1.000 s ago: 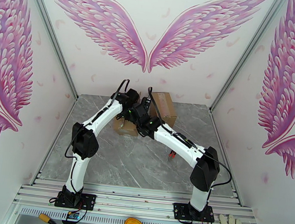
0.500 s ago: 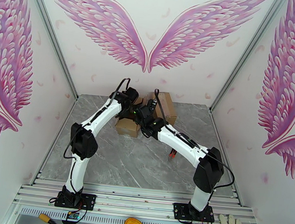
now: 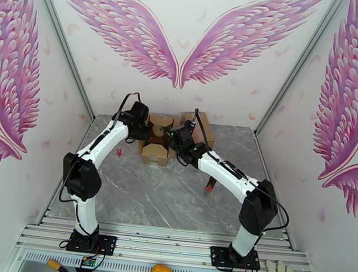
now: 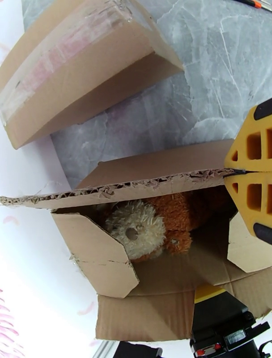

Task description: Unpack the express box

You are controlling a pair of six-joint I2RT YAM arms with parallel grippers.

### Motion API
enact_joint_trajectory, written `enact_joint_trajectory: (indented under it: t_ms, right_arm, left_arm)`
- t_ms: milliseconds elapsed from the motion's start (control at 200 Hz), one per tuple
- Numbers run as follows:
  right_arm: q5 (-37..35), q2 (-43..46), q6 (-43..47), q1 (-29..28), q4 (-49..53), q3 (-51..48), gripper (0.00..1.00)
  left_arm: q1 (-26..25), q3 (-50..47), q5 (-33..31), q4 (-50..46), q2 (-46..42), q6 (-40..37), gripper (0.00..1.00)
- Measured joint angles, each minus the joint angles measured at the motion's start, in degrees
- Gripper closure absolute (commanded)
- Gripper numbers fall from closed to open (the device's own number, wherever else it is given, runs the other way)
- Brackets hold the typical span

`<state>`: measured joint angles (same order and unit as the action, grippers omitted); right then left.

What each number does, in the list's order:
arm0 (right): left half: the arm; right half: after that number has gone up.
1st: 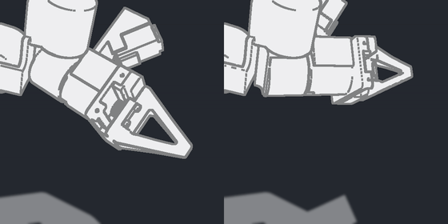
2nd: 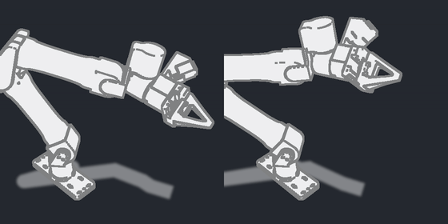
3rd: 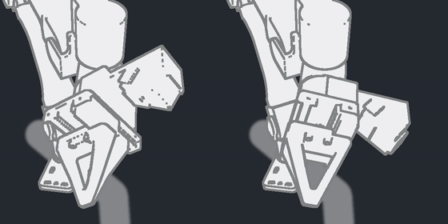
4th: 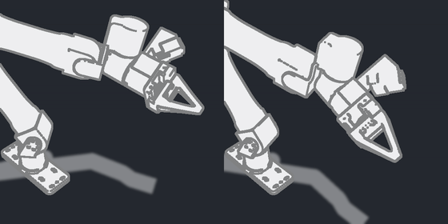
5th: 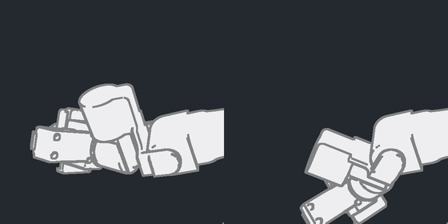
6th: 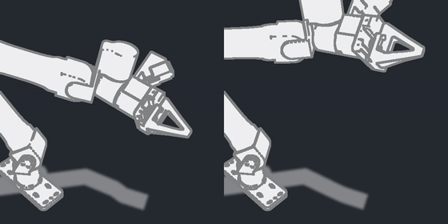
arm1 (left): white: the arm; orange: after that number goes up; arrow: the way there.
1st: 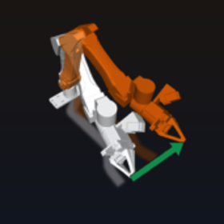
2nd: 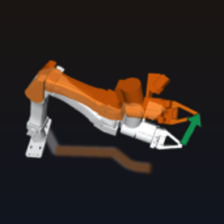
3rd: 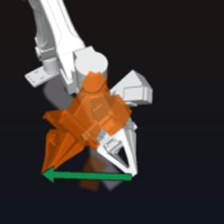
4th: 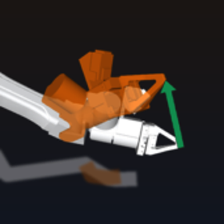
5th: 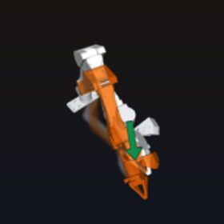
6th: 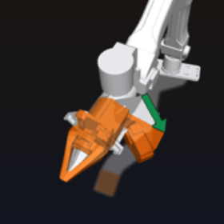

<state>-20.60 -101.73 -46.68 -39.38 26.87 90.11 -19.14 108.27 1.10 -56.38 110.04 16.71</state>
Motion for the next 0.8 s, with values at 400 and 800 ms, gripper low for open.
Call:
enact_joint_trajectory:
  t_ms: [400,800]
  right_arm:
    - [-5.27,-4.44,18.34,2.25,11.15,22.60,0.56]
    - [3.08,-14.82,27.15,-0.90,15.76,42.99,0.69]
  left_arm:
    - [0.90,-1.16,7.26,1.90,-3.06,1.29,1.00]
    - [0.81,-1.18,10.34,3.56,-3.15,2.45,1.00]
